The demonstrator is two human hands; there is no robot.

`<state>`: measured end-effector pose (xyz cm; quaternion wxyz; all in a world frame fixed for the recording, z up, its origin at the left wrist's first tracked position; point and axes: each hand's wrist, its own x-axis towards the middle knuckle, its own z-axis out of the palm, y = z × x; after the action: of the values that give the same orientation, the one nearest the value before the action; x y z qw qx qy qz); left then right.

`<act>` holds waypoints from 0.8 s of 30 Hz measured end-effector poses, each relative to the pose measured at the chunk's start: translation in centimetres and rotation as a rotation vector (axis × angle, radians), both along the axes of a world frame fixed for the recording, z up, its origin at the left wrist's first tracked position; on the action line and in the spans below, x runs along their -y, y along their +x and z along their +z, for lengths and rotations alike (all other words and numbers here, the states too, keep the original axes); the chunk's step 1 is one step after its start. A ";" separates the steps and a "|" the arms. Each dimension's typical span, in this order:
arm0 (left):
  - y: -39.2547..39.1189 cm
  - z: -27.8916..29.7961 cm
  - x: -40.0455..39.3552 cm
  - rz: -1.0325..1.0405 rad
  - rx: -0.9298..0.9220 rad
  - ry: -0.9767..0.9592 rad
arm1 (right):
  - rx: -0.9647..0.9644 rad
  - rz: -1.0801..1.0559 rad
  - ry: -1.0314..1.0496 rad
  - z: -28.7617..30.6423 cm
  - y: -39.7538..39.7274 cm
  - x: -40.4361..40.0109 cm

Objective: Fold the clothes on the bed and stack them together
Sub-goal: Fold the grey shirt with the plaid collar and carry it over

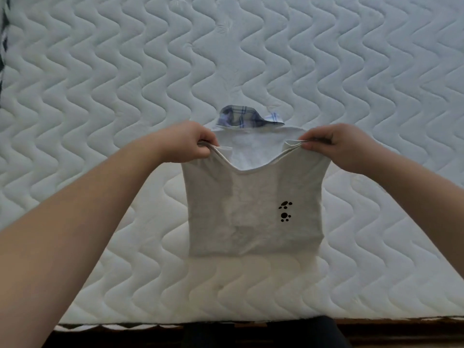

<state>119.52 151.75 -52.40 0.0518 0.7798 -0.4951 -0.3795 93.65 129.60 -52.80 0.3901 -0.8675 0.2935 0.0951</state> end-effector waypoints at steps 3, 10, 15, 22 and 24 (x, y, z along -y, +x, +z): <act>1.7 -3.0 1.7 0.066 0.014 -0.012 | 0.007 -0.019 -0.001 -2.7 2.2 1.6; 4.6 -8.7 3.7 0.206 0.031 0.007 | 0.000 -0.035 -0.059 -9.2 5.4 4.5; 6.2 -10.6 5.6 0.292 0.036 -0.029 | -0.006 -0.134 -0.078 -12.4 6.2 6.3; 6.7 -13.7 7.3 0.284 0.127 0.075 | -0.018 -0.220 -0.078 -15.2 7.9 7.2; 6.8 -14.5 7.2 0.289 0.136 0.082 | -0.008 -0.233 -0.085 -15.9 8.4 7.0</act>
<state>126.27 144.56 -66.86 0.0403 0.8683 -0.3641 -0.3345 102.03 122.56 -68.73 0.3601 -0.8429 0.3979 0.0401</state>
